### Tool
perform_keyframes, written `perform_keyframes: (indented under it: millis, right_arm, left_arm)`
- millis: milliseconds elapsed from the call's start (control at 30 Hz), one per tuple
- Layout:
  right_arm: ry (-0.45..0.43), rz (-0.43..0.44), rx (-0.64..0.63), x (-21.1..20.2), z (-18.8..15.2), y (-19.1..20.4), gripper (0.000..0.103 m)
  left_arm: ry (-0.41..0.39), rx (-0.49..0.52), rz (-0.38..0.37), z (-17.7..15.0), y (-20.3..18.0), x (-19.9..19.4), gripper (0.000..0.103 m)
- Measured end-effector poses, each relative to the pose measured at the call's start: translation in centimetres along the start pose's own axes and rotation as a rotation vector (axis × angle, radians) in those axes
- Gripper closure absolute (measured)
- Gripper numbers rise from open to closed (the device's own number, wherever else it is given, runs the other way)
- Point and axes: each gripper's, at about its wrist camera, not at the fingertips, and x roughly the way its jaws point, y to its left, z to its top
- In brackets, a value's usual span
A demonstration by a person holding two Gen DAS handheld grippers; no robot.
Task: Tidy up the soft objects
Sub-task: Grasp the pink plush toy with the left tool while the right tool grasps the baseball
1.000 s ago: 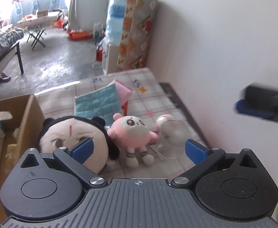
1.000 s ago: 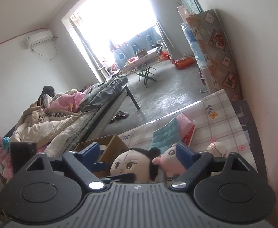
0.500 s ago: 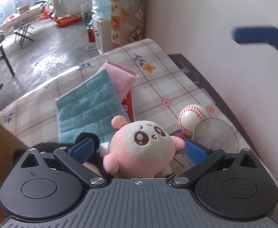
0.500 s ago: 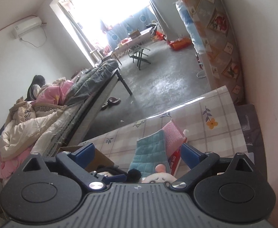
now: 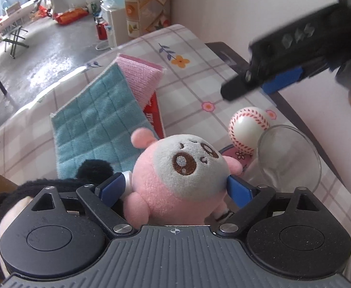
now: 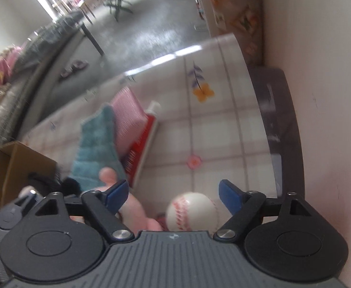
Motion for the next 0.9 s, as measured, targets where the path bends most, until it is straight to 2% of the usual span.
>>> perform_keyframes:
  millis: [133, 233, 367, 600, 900]
  right_arm:
    - [0.063, -0.018, 0.011, 1.2, -0.4, -0.6, 0.024]
    - [0.100, -0.006, 0.022, 1.9, -0.5, -0.8, 0.026]
    - [0.106, -0.010, 0.019, 2.4, -0.7, -0.9, 0.026]
    - [0.134, -0.005, 0.051, 4.0, -1.2, -1.8, 0.040]
    - [0.126, 0.002, 0.078, 4.2, -1.2, -2.4, 0.038]
  left_arm:
    - [-0.010, 0.016, 0.000, 0.0, -0.3, 0.0, 0.012]
    - [-0.021, 0.011, -0.008, 0.0, -0.4, -0.2, 0.018]
    - [-0.032, 0.017, -0.006, -0.1, -0.5, -0.2, 0.021]
    - [-0.049, 0.015, -0.004, -0.3, -0.4, -0.2, 0.024]
    - [-0.051, 0.013, -0.007, -0.2, -0.3, -0.2, 0.024]
